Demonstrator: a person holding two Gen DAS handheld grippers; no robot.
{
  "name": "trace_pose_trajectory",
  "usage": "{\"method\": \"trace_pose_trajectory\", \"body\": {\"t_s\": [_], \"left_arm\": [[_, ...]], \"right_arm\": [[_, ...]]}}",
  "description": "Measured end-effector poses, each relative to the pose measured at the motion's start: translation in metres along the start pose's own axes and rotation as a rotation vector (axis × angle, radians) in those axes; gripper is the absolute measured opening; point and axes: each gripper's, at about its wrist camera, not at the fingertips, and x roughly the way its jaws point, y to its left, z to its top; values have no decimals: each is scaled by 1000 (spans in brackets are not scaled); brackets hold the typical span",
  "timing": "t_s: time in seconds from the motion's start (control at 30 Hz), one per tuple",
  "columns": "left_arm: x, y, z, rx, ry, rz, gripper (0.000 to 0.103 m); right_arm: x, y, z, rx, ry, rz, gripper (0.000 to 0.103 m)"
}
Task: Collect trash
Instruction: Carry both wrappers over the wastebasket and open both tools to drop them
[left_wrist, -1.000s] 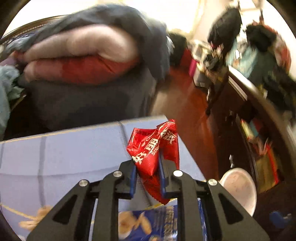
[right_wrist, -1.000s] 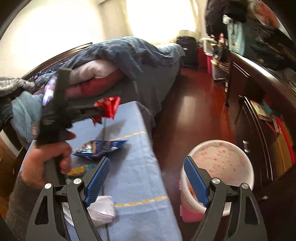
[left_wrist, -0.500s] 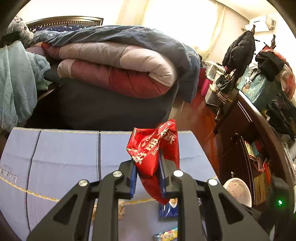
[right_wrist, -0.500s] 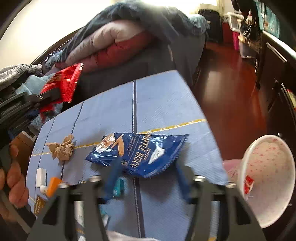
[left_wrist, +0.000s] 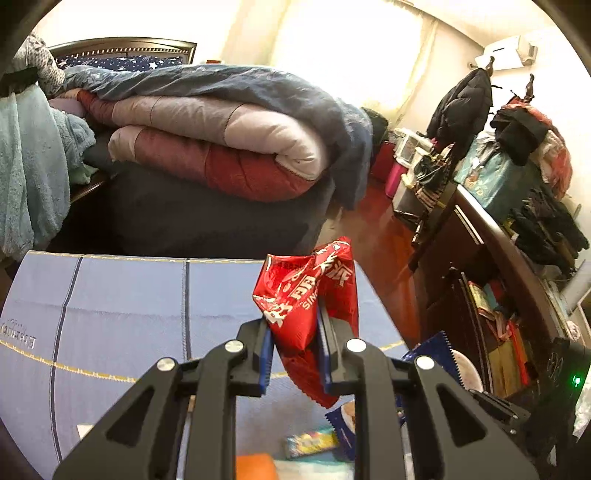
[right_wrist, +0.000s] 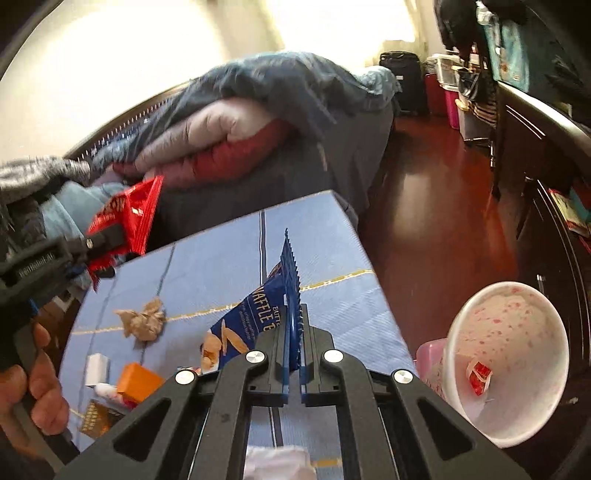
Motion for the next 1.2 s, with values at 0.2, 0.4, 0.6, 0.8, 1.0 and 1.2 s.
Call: {"method": "trace_pose_trajectory", "body": {"t_s": [0.2,0.4,0.6,0.8,1.0,1.2], "left_arm": [[-29,-31,-6,27,-28,-60,21],[-50,-82,-17,89,-44,-149,21],[-58,-145,-27,185,-53,-227,21],[-39,-206,-41,270,-17,-292,21],[4,-255,-60,332,57,-319,21],[58,-283,-86,357,160,-308,21]], "right_arm": [[-49,-23,-6,72,-54,23,4],[-96,-42,-21,97,-100,-2,4],[-139,-64,-28,90,-178,-102,4],[-153,-109,-31,140,-200,-198,4],[-145,-160,-33,200,-179,-315,4],[-126,-200,-40,228,-135,-406,4]]}}
